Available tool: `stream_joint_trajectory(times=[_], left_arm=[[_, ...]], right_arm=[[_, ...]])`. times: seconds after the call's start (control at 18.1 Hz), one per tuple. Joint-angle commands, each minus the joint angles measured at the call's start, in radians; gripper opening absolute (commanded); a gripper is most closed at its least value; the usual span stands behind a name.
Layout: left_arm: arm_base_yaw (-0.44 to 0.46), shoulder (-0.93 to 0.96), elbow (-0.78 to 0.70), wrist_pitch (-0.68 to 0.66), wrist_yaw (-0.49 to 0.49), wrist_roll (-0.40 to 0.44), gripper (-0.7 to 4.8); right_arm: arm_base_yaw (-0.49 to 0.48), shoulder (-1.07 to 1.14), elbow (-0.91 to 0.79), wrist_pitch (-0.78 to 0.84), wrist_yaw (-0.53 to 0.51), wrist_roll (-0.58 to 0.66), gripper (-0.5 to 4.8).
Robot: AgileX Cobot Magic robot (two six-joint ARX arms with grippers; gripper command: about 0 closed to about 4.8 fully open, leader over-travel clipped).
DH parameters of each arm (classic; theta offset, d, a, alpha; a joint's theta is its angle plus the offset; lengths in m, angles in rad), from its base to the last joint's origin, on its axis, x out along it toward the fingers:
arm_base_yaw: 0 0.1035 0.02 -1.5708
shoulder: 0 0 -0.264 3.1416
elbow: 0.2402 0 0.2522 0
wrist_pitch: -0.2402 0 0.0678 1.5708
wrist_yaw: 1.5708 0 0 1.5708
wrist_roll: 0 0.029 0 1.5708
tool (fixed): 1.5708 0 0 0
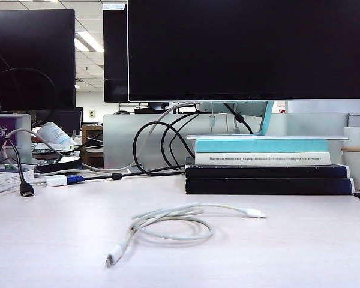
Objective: Unfold the white charging cable into a straight cable.
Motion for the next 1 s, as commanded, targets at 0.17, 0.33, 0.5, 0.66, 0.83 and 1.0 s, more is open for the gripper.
stream_joint_trajectory(times=[0.17, 0.33, 0.5, 0.66, 0.83, 1.0], left_arm=[[-0.002, 0.327, 0.051, 0.007, 0.246, 0.213, 3.5], [-0.073, 0.508, 0.052, -0.035, 0.303, 0.163, 3.5], [-0.203, 0.605, 0.058, -0.031, 0.271, 0.163, 3.5], [-0.345, 0.694, 0.09, -0.042, 0.041, 0.163, 3.5], [-0.43, 0.771, 0.153, -0.094, -0.066, 0.229, 3.5], [-0.462, 0.815, 0.196, -0.106, -0.095, 0.249, 3.5]], right_arm=[[0.0, 0.414, 0.298, -0.291, -0.414, 0.0, -0.01], [0.001, 0.692, 0.393, -0.362, -0.796, -0.005, 0.0], [0.023, 0.846, 0.401, -0.33, -0.882, -0.049, 0.91], [0.031, 0.981, 0.401, -0.349, -0.871, -0.169, 1.8], [0.056, 1.069, 0.401, -0.365, -0.729, -0.28, 1.8], [0.117, 1.086, 0.401, -0.412, -0.567, -0.425, 2.2]])
